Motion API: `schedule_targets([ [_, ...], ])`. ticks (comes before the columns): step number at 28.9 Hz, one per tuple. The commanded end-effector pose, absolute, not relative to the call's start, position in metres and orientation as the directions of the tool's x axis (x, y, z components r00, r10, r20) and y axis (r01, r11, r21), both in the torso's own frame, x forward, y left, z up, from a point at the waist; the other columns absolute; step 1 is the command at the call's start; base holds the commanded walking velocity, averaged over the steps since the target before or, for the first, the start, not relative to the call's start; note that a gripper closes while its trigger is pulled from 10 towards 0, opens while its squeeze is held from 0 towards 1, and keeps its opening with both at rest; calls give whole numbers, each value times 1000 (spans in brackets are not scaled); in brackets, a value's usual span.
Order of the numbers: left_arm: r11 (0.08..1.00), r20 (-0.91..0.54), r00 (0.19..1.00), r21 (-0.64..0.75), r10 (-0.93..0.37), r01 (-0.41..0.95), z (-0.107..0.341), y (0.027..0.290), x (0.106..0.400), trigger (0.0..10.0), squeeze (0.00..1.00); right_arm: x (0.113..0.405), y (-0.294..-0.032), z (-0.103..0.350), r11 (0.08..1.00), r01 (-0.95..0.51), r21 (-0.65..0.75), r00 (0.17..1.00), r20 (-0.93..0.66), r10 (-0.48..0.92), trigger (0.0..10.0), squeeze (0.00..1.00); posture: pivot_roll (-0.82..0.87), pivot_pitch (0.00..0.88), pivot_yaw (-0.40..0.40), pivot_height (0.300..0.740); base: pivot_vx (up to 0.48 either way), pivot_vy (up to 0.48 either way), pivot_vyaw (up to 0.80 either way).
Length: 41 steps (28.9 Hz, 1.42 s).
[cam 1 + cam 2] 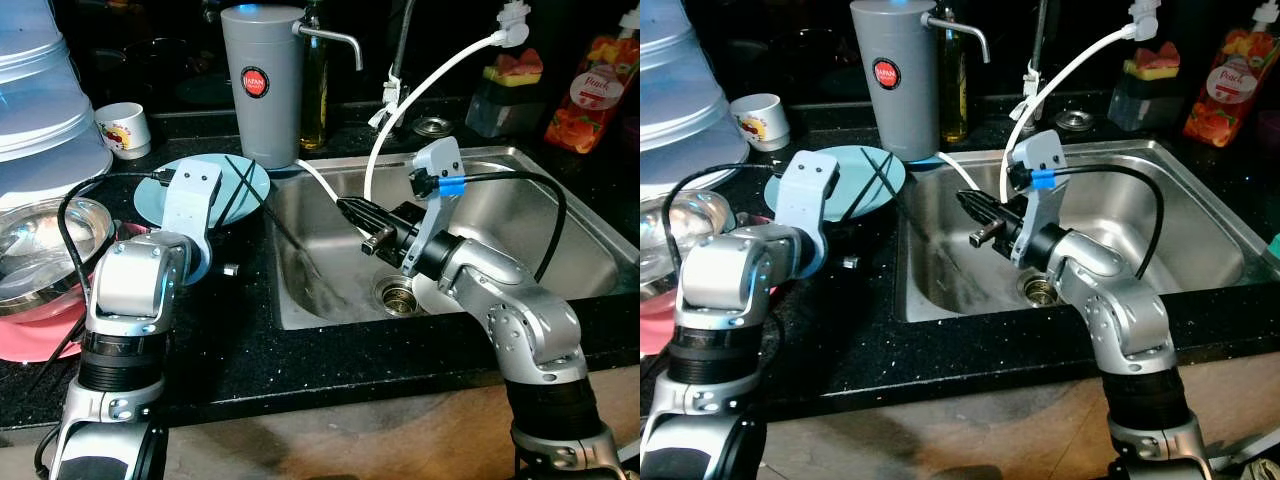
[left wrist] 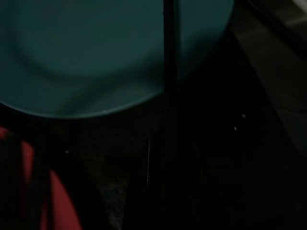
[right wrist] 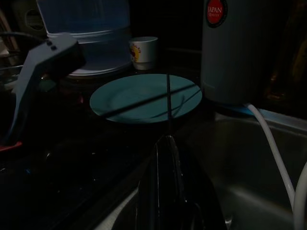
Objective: Kitchen organization
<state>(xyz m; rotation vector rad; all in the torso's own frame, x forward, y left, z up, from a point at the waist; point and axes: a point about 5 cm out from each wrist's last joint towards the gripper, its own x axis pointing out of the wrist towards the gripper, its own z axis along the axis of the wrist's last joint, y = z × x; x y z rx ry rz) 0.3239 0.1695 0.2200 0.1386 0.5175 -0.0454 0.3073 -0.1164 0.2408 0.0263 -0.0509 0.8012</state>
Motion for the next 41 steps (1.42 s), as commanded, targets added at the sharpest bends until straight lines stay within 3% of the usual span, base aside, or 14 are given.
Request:
schedule_targets([
  [1,989,-449,894,140,18,51,229,170,324,0,0,306,-119,243,694,-720,-4,692,68,718,10000,0,21,0,14,740,0,0,0],
  [8,984,-314,945,177,90,-35,248,178,327,0,0,307,-119,246,692,-722,-8,689,81,720,10000,0,24,0,4,740,0,0,0],
  [11,980,-171,983,197,74,-40,263,177,330,0,0,308,-119,246,691,-723,-7,688,83,721,10000,0,25,0,1,740,0,0,0],
  [15,985,-88,996,173,15,0,271,172,329,0,0,309,-119,247,698,-716,-7,695,93,713,10000,0,26,0,2,740,0,0,0],
  [20,987,-8,993,107,-116,117,279,161,326,0,0,310,-119,250,709,-705,12,705,121,699,10000,0,24,0,4,740,0,0,0],
  [21,948,40,955,139,-293,285,281,144,319,0,0,312,-119,254,730,-683,41,725,160,670,10000,0,25,0,4,740,0,0,0],
  [23,902,87,908,192,-409,387,280,134,313,0,0,314,-120,258,750,-658,70,747,195,636,10000,0,24,0,6,740,0,0,0],
  [25,893,88,899,191,-428,407,278,133,312,0,0,316,-121,260,761,-643,93,759,212,616,10000,0,24,0,6,740,0,0,0],
  [27,891,86,888,77,-453,447,272,134,312,0,0,319,-121,266,766,-607,212,789,278,549,10000,0,21,0,10,740,0,0,0],
  [28,875,97,870,13,-483,485,268,133,311,0,0,320,-119,270,737,-600,312,796,319,514,10000,506,21,0,10,740,0,0,0],
  [29,870,98,866,9,-491,493,266,132,310,0,0,319,-118,272,719,-607,338,792,332,513,10000,855,21,0,10,740,0,0,0],
  [30,864,97,860,2,-501,503,263,131,309,0,0,317,-115,273,695,-623,358,780,345,522,10000,1000,19,0,12,740,0,0,0],
  [41,776,128,780,-89,-612,624,254,120,298,0,0,309,-95,280,577,-695,428,718,386,579,10000,1000,15,0,15,740,0,0,0],
])
